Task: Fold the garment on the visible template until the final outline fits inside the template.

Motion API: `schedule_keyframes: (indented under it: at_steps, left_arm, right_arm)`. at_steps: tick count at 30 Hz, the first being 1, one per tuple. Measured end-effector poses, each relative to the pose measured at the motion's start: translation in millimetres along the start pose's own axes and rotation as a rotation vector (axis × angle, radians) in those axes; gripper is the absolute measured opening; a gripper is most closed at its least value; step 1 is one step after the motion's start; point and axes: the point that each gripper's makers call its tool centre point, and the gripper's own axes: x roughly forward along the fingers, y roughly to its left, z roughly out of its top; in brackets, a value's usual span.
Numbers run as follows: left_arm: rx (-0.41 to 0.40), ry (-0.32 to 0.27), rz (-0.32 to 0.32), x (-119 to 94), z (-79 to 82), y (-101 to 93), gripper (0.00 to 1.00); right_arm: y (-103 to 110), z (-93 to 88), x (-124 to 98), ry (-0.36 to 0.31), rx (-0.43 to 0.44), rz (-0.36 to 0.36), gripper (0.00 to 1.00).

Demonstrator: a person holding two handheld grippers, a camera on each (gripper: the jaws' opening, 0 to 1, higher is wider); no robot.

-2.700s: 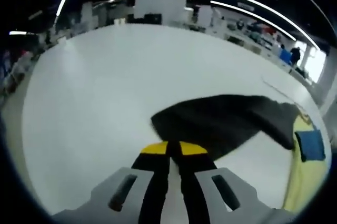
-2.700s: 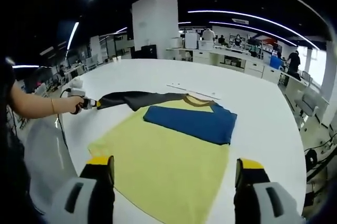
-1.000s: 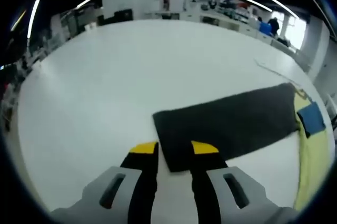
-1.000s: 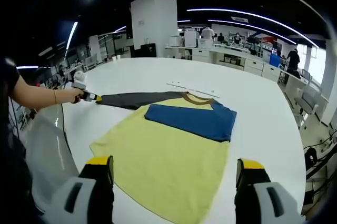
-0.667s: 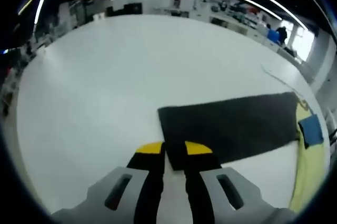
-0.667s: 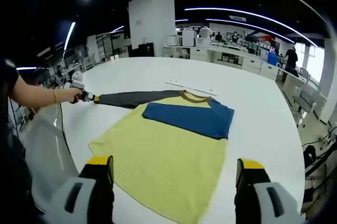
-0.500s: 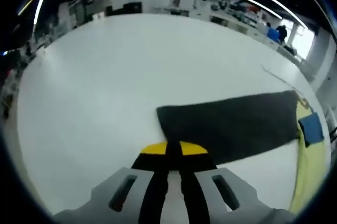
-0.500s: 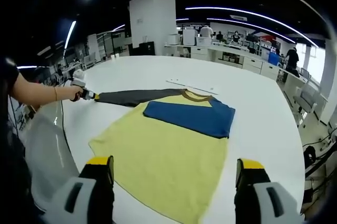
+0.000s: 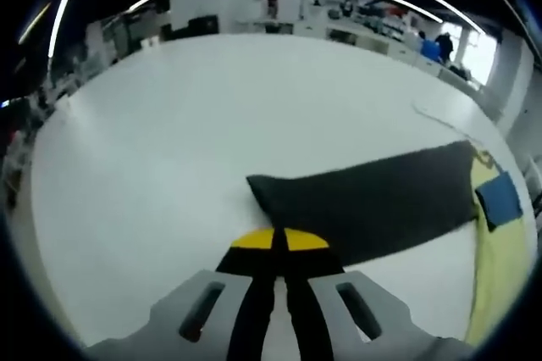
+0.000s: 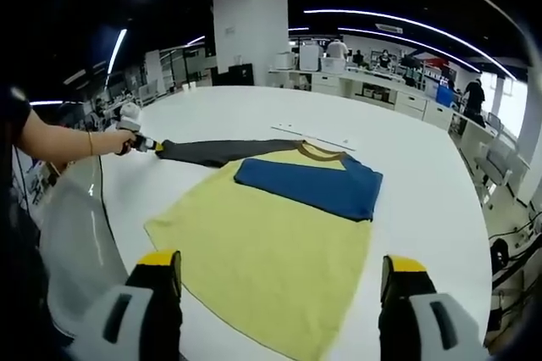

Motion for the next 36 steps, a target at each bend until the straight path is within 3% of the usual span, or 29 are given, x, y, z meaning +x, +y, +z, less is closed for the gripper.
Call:
schedule_keyframes:
  at_steps: [8, 19, 25, 36]
  left_arm:
    - [0.022, -0.053, -0.057, -14, 23.6, -29.2, 0.00]
    - [0.042, -0.124, -0.174, -39, 51.7, -89.8, 0.00]
    - [0.041, -0.145, -0.219, -40, 67.7, -112.3, 0.00]
    - [0.034, -0.196, -0.355, -50, 94.2, -184.3, 0.00]
  right_arm:
    - [1, 3.0, -2, -0.018, -0.014, 0.006, 1.00]
    - [2, 1.9, -3, -0.035, -0.004, 0.008, 1.00]
    - [7, -1.5, -1, -0.042, 0.007, 0.024, 1.00]
    - [13, -3.9, 3, -0.053, 0.031, 0.039, 1.00]
